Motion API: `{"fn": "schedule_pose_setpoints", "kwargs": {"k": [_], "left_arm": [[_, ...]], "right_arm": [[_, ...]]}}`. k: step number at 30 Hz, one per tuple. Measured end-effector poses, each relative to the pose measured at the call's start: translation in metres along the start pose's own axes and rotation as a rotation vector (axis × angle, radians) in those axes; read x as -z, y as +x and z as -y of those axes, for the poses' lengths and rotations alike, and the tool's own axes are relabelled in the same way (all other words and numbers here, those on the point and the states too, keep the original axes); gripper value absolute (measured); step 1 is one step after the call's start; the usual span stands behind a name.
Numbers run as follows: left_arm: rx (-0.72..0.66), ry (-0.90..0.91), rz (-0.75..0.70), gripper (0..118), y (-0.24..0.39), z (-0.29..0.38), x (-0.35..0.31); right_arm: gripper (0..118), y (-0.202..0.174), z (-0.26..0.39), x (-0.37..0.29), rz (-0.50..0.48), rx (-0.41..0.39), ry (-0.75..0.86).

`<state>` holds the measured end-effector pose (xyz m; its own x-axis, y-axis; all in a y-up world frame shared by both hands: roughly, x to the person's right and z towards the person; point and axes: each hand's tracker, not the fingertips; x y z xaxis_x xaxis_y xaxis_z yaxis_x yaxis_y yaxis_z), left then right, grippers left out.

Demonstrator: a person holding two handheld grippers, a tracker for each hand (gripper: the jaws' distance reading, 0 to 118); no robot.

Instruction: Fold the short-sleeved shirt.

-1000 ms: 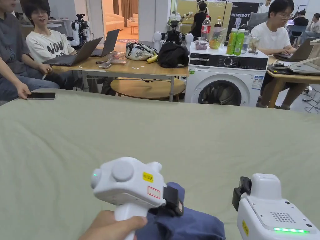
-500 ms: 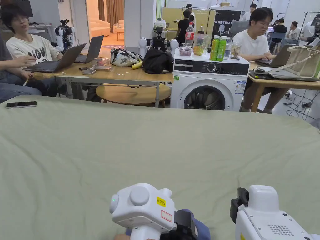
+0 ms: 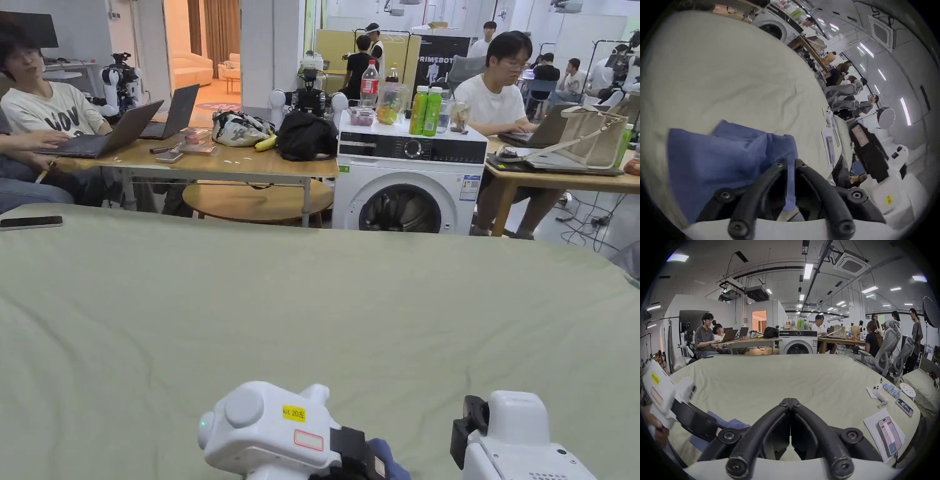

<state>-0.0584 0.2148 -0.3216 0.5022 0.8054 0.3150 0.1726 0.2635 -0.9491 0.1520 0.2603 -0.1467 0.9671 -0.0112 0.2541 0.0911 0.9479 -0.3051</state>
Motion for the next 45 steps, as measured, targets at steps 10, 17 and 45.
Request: {"fn": "schedule_pose_setpoints", "kwargs": {"k": [10, 17, 45], "left_arm": [[-0.038, -0.005, -0.083, 0, -0.022, 0.012, 0.072], [0.115, 0.056, -0.128, 0, 0.013, 0.009, 0.029], [0.587, 1.191, -0.835, 0, 0.017, 0.096, -0.185]], "right_arm": [[0, 0.017, -0.001, 0.001, 0.037, 0.005, 0.001], [0, 0.015, 0.001, 0.012, 0.041, 0.0, -0.001], [0, -0.055, -0.032, 0.026, -0.011, 0.008, 0.184]]}}
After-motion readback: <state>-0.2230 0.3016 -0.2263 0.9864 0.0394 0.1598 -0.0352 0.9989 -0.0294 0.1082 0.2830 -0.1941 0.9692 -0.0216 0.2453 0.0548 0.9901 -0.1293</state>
